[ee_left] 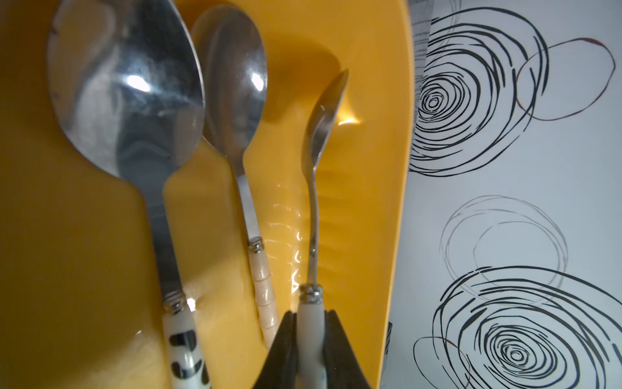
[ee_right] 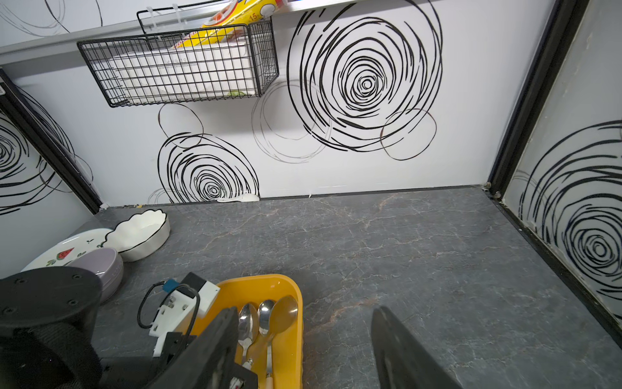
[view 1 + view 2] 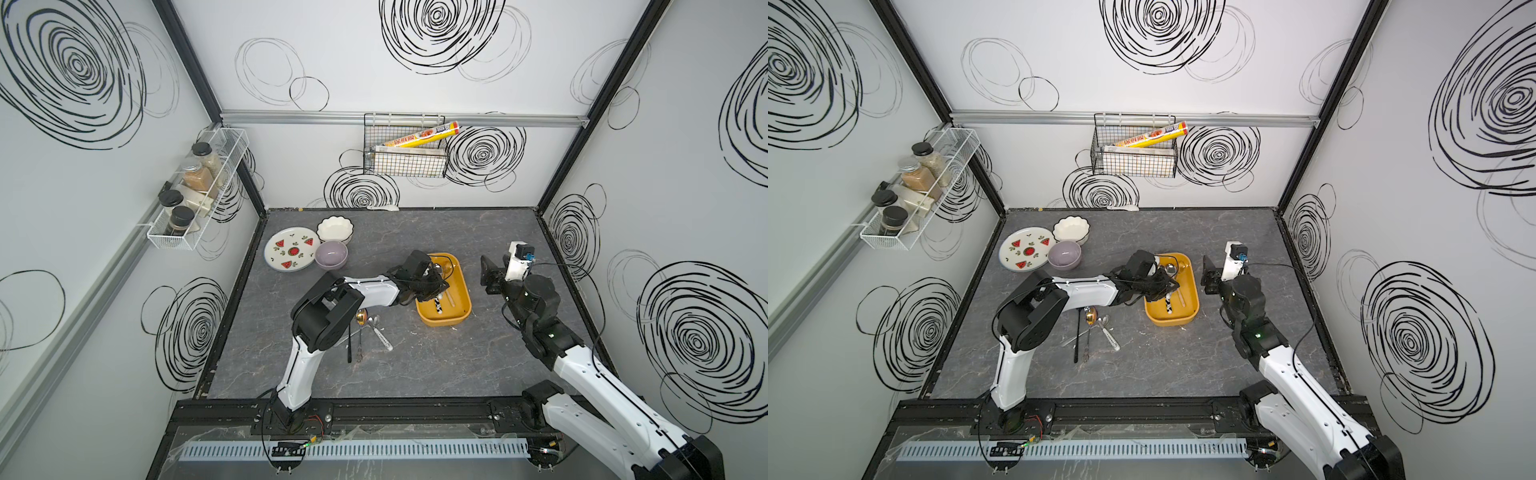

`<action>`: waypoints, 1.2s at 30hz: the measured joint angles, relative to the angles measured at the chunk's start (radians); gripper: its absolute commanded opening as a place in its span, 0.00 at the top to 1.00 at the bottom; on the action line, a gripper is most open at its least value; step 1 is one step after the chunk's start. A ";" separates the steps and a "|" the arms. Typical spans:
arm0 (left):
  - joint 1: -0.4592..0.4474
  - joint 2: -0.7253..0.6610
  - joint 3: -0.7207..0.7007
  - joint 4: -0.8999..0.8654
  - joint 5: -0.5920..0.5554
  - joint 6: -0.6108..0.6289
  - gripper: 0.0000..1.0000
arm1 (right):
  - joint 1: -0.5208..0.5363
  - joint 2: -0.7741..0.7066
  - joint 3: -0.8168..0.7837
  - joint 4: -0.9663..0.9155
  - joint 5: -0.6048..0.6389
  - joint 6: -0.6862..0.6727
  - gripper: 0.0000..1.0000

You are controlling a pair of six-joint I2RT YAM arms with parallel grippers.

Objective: Put the spoon into the storage box
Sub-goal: Place the spoon in the storage box.

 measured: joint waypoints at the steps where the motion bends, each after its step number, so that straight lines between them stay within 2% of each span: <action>1: 0.000 0.000 0.005 -0.005 0.000 0.000 0.82 | 0.000 0.000 0.000 0.001 -0.002 0.000 0.33; 9: 0.000 0.045 0.058 -0.023 0.020 0.014 0.72 | 0.000 0.000 0.000 0.008 -0.015 0.000 0.33; 25: -0.004 0.092 0.134 -0.123 0.082 0.078 0.67 | 0.000 0.006 -0.002 0.019 -0.028 0.000 0.33; 36: -0.023 0.136 0.181 -0.160 0.124 0.115 0.66 | 0.000 0.015 -0.005 0.028 -0.037 0.000 0.33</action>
